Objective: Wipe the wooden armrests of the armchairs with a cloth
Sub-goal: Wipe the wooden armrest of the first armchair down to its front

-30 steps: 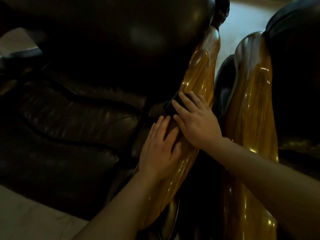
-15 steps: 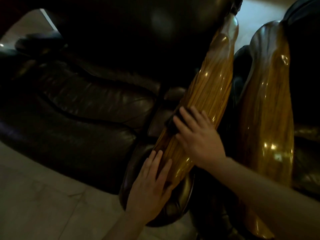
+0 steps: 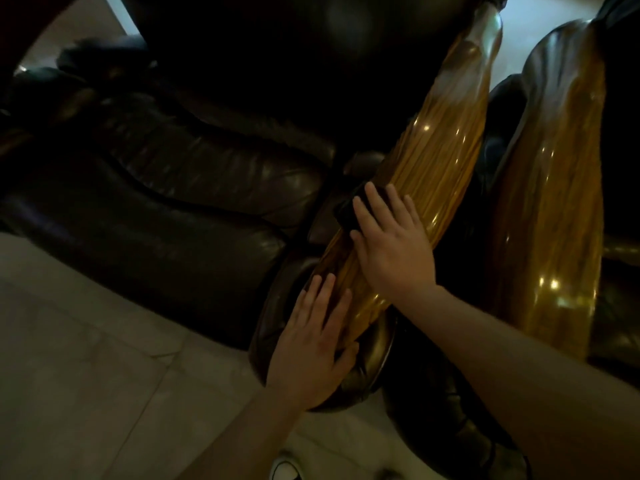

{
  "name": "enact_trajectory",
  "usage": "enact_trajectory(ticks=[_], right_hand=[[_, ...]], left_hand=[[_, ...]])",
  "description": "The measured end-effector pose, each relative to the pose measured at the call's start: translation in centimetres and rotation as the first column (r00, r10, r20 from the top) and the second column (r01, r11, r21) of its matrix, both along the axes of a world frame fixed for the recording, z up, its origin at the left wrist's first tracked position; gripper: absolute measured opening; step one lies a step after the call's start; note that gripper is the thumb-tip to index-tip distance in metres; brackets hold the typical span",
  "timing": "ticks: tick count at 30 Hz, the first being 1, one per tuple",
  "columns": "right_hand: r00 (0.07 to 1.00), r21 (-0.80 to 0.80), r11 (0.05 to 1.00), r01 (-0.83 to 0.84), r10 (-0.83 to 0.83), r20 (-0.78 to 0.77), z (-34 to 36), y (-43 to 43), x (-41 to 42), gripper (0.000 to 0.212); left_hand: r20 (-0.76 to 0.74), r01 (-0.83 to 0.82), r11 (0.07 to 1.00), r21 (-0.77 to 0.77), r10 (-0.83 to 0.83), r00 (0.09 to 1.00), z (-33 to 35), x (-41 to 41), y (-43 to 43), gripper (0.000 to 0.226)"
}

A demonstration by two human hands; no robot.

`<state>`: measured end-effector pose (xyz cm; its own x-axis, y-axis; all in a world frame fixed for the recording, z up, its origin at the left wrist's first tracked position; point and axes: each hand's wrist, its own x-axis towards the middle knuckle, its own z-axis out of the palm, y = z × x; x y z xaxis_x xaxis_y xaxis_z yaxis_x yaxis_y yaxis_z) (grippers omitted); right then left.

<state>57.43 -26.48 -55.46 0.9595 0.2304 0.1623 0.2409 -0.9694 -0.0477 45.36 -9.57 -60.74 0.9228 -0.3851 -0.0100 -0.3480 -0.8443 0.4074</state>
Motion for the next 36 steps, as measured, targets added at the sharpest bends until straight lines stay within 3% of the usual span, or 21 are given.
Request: enact_trajectory(ticks=[6,11,13,15,18,24,31,33,36], right_hand=[[0.946,0.109,0.942,-0.319,0.308,0.101,-3.2,-0.9,-5.8,0.035],[0.887,0.11,0.881,-0.461,0.454,0.083,-0.4,-3.8,-6.5,0.026],[0.912,0.193,0.892,-0.41,0.404,0.072,1.8,-6.5,-6.2,0.024],[0.978,0.257,0.944,-0.205,0.186,0.099,3.8,-10.8,-5.5,0.025],[0.985,0.231,0.971,0.063,-0.099,0.145,5.0,-18.3,-6.4,0.034],[0.986,-0.059,0.988,-0.14,0.133,-0.1,-0.6,-22.9,-11.7,0.061],[0.977,0.1,0.972,0.214,-0.211,-0.038,1.1,-23.6,-0.8,0.061],[0.98,0.098,0.976,0.197,-0.197,-0.012,0.8,-22.9,-2.4,0.058],[1.0,0.032,0.999,0.003,-0.003,0.011,-1.1,-21.3,-9.0,0.055]], left_hand=[[-0.035,-0.117,0.987,-0.11,0.114,0.993,0.2,-0.2,-1.1,0.06],[-0.121,-0.281,0.939,-0.197,0.262,0.958,2.1,-0.6,-2.4,0.044],[-0.082,-0.345,0.927,-0.149,0.336,0.938,3.5,0.2,-3.1,0.04],[-0.04,-0.395,0.913,-0.098,0.393,0.919,4.4,1.1,-4.0,0.04],[0.011,-0.425,0.905,0.019,0.425,0.905,4.6,1.8,-4.9,0.045],[0.042,-0.453,0.89,0.047,0.452,0.891,4.1,1.5,-5.5,0.046],[0.035,-0.476,0.879,0.043,0.474,0.88,3.6,1.4,-5.7,0.047],[0.021,-0.493,0.87,0.018,0.493,0.87,3.4,1.2,-6.2,0.046],[-0.015,-0.521,0.853,-0.036,0.521,0.853,3.3,0.8,-6.7,0.047]])
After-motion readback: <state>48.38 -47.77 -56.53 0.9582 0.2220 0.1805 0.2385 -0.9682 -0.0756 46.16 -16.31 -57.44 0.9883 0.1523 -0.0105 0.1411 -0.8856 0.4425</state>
